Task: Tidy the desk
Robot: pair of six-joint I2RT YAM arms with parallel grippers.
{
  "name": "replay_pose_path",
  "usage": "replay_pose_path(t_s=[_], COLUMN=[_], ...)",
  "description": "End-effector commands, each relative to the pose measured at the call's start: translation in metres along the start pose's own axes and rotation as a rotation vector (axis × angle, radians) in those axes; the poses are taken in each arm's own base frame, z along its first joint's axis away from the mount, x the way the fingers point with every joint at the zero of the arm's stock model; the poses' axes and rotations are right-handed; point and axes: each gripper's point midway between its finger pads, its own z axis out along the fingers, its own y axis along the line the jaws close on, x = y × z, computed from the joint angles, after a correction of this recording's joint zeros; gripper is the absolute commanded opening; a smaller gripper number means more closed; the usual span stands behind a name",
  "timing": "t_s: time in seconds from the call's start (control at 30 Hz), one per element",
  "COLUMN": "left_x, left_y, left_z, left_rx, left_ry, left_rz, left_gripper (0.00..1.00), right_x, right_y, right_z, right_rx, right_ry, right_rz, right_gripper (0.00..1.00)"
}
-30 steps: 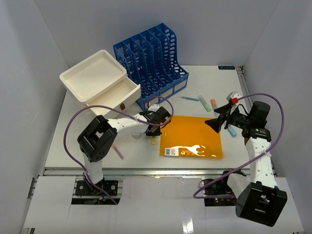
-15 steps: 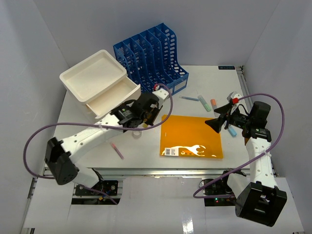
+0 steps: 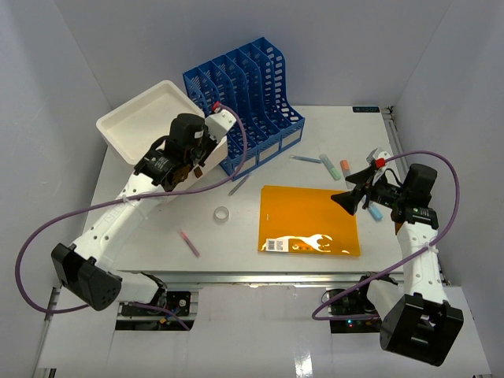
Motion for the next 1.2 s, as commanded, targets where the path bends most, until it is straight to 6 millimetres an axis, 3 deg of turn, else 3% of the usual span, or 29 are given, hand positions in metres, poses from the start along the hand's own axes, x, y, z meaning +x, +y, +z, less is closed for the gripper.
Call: replay_pose_path(t_s=[0.0,0.13,0.23,0.33,0.47,0.6,0.77,0.8,0.87,0.93,1.17], left_x=[-0.012,0.003,0.005,-0.004,-0.031,-0.057,-0.069,-0.066,-0.054,-0.043,-0.010], left_y=[0.032,0.038,0.037,0.038,0.035,0.023,-0.009,-0.018,-0.030,-0.041,-0.062], left_z=[0.000,0.008,0.009,0.003,-0.017,-0.048,-0.099,-0.111,-0.128,-0.142,-0.170], left_rx=[-0.069,-0.107,-0.119,-0.117,-0.056,0.044,0.248,0.293,0.343,0.390,0.445], left_ry=[-0.030,0.016,0.013,-0.021,-0.133,-0.269,-0.392,-0.405,-0.419,-0.430,-0.449], left_rz=[0.045,0.051,0.018,-0.037,-0.124,-0.312,-0.555,-0.599,-0.653,-0.696,-0.790], left_gripper=[0.04,0.16,0.66,0.98,0.98,0.98,0.98,0.98,0.98,0.98,0.98], right_x=[-0.004,-0.003,0.002,0.010,0.024,0.039,0.065,0.079,0.073,0.083,0.114], right_y=[0.003,0.002,-0.003,-0.016,-0.067,-0.130,-0.179,-0.187,-0.206,-0.218,-0.230], right_z=[0.000,0.000,0.000,0.003,0.007,0.014,0.034,0.037,0.044,0.051,0.068], right_rx=[-0.022,-0.020,0.003,0.055,0.262,0.508,0.592,0.594,0.604,0.594,0.553], right_ry=[-0.014,-0.011,0.003,0.041,0.195,0.404,0.561,0.602,0.616,0.661,0.731], right_rz=[-0.020,-0.015,-0.016,-0.020,0.059,0.111,0.171,0.186,0.168,0.187,0.230], right_gripper=[0.90,0.90,0.90,0.90,0.90,0.90,0.95,0.98,0.76,0.65,0.61])
